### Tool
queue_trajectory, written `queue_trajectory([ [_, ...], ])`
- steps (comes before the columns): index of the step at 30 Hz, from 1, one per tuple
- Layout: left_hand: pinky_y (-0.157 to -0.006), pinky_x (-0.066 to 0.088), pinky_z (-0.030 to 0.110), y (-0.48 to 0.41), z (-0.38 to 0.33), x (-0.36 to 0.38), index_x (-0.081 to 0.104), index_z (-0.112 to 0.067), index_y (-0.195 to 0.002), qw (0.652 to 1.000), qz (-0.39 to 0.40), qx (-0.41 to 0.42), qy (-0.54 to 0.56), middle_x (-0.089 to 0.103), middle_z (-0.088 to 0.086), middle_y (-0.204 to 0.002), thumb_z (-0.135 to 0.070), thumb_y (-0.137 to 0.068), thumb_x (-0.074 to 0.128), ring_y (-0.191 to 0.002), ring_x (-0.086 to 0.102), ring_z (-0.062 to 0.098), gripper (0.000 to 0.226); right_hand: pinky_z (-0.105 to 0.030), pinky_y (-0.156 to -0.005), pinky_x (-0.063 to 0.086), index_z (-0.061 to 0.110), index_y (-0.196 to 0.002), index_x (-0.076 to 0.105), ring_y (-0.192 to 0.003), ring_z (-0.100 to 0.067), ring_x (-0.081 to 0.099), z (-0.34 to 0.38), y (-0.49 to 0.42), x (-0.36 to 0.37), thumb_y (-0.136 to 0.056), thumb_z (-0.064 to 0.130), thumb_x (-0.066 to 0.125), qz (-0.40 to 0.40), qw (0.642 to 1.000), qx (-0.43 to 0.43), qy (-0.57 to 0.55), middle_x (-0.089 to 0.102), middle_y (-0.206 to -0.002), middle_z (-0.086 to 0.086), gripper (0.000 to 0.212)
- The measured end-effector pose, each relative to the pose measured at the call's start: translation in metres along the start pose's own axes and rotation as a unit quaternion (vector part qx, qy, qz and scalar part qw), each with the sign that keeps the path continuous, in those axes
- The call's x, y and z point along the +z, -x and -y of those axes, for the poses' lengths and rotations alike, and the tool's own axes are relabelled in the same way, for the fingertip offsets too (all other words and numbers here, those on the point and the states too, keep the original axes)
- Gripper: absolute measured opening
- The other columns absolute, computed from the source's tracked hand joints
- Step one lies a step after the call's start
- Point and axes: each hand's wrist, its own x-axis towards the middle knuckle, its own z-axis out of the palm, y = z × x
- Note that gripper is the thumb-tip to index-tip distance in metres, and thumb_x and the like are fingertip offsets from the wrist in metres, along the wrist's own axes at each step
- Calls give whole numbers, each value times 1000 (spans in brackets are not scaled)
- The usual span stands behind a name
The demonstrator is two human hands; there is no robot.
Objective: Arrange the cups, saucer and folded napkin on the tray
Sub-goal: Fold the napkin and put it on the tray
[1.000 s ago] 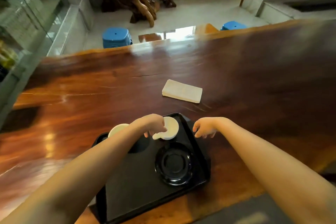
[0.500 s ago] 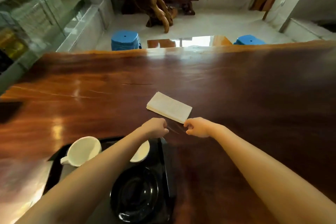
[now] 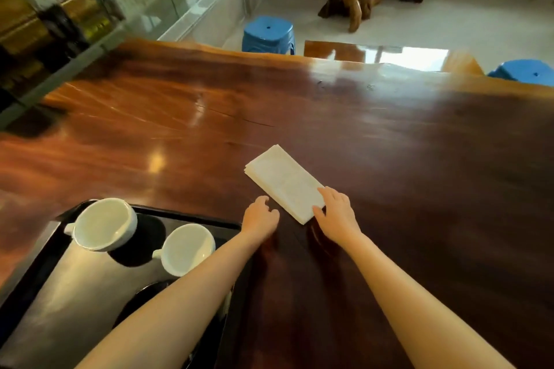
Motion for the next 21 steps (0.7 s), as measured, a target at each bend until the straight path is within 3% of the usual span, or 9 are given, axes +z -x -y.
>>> queue_trajectory([
  [2, -89, 42, 34, -17, -4, 6, 40, -11, -135, 999, -33, -3, 29, 49, 12, -134, -21, -91, 49, -117, 51, 27, 46, -41, -113, 25, 17, -144, 29, -142, -28, 18, -6, -11, 11, -96, 31, 43, 1, 999, -15, 45, 26, -154, -5, 52],
  [5, -73, 46, 32, -36, -11, 16, 52, -7, -111, 993, -87, 7, 82, 53, 15, -122, -16, -86, 52, -91, 55, 23, 26, -38, -105, 33, 16, -136, 39, -130, -29, 32, -6, -2, 31, -94, 32, 45, -50, 991, -55, 110, 37, -145, -7, 45],
  [8, -90, 49, 44, -44, -11, 25, 53, -5, -115, 985, -132, 9, 109, 50, 15, -123, -12, -85, 53, -106, 54, 31, 31, -40, -92, 44, 16, -125, 51, -105, -28, 49, 3, 29, 49, -87, 28, 58, -82, 986, -70, 130, 52, -127, -8, 40],
  [13, -92, 47, 32, -28, 10, 43, 53, -14, -118, 980, -157, 81, 93, 51, 6, -126, -3, -89, 47, -110, 51, 22, 32, -43, -84, 50, 19, -114, 62, -94, -26, 59, -1, 67, 60, -64, 18, 81, -86, 989, -71, 94, 61, -107, -4, 53],
  [15, -94, 41, 25, -19, 19, 50, 48, -16, -128, 982, -151, 100, 61, 49, 5, -131, 0, -89, 45, -118, 47, 20, 42, -47, -100, 40, 21, -125, 54, -116, -29, 51, -12, 69, 57, -68, 23, 78, -61, 988, -107, 98, 56, -125, -5, 62],
  [16, -93, 36, 21, -14, 21, 52, 44, -16, -132, 982, -148, 110, 40, 46, 4, -135, 0, -89, 45, -122, 43, 18, 46, -48, -110, 27, 23, -137, 43, -131, -28, 38, -18, 67, 54, -73, 29, 73, -34, 985, -130, 108, 45, -141, -5, 71],
  [17, -93, 33, 20, -10, 23, 54, 41, -17, -136, 980, -150, 127, 10, 42, 3, -140, -1, -89, 46, -126, 38, 18, 50, -47, -117, 11, 27, -146, 25, -142, -25, 17, -25, 62, 50, -79, 36, 66, -2, 981, -154, 120, 25, -154, -2, 79],
  [19, -101, 33, 26, -8, 26, 56, 30, -20, -143, 964, -157, 188, -104, 26, 4, -152, -4, -90, 50, -135, 25, 21, 59, -40, -118, -12, 34, -146, -5, -145, -14, -13, -33, 53, 46, -86, 49, 49, 53, 973, -182, 129, -10, -156, 8, 82],
  [21, -115, 20, 36, -10, 30, 58, 16, -23, -148, 935, -127, 241, -228, 6, 1, -160, -8, -92, 48, -145, 7, 23, 66, -38, -118, -11, 31, -148, 2, -146, -13, -6, -37, 50, 43, -87, 55, 42, 72, 964, -201, 160, -4, -157, 9, 77],
])
